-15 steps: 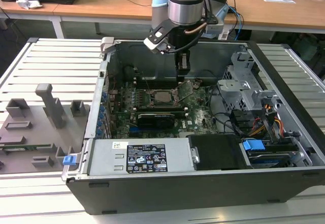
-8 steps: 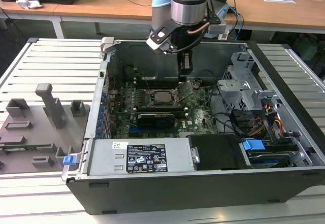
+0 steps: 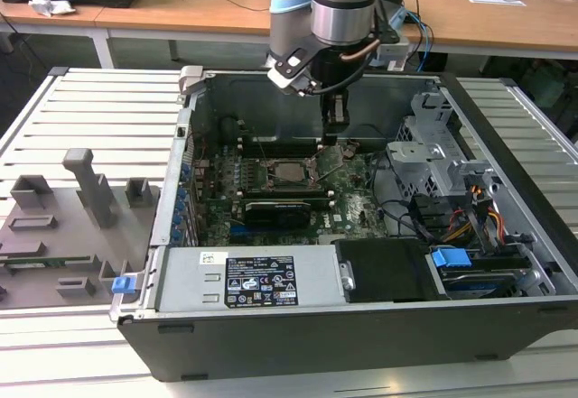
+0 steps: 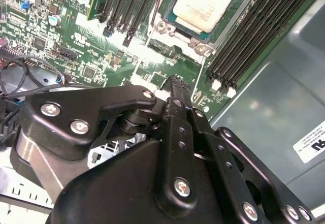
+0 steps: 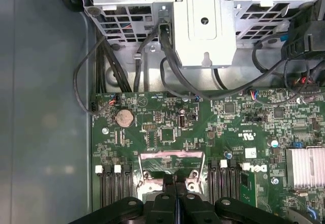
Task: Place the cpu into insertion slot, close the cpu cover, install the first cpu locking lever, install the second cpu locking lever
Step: 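Close the cpu cover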
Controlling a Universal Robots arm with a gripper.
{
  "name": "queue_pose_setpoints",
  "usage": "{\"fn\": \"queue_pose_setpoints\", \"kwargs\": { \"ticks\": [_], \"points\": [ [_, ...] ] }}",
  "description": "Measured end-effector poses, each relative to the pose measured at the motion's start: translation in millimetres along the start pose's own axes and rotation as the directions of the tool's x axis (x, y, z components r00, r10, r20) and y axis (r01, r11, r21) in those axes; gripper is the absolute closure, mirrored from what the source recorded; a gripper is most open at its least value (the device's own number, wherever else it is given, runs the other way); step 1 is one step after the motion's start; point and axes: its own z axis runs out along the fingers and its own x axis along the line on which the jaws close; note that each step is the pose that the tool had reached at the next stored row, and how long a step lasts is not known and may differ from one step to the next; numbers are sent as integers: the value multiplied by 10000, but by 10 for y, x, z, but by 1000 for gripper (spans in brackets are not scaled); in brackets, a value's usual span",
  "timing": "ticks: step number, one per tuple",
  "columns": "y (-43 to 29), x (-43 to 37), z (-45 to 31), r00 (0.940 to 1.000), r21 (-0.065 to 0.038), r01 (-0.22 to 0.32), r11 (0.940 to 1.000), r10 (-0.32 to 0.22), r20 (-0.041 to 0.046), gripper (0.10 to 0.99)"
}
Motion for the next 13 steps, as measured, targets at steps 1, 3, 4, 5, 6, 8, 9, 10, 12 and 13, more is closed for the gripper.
{"fn": "queue_pose_setpoints", "kwargs": {
  "ticks": [1,3,4,5,6,8,9,10,12,13],
  "points": [
    [10,1,1,10000,0,0,10000,0,0,980],
    [27,1,2,10000,0,0,10000,0,-1,980],
    [35,1,3,10000,0,0,10000,0,0,980],
    [42,2,3,10000,0,-1,10000,1,0,980],
    [54,3,4,10000,-1,0,10000,0,0,980],
    [73,4,6,10000,0,0,10000,0,-1,980],
    [79,5,7,10000,-1,0,10000,0,-2,980],
    [85,5,7,10000,-1,0,10000,0,-1,980],
    [99,6,8,10000,0,0,10000,0,0,980],
    [106,7,8,10000,0,0,10000,0,0,980]
  ]
}}
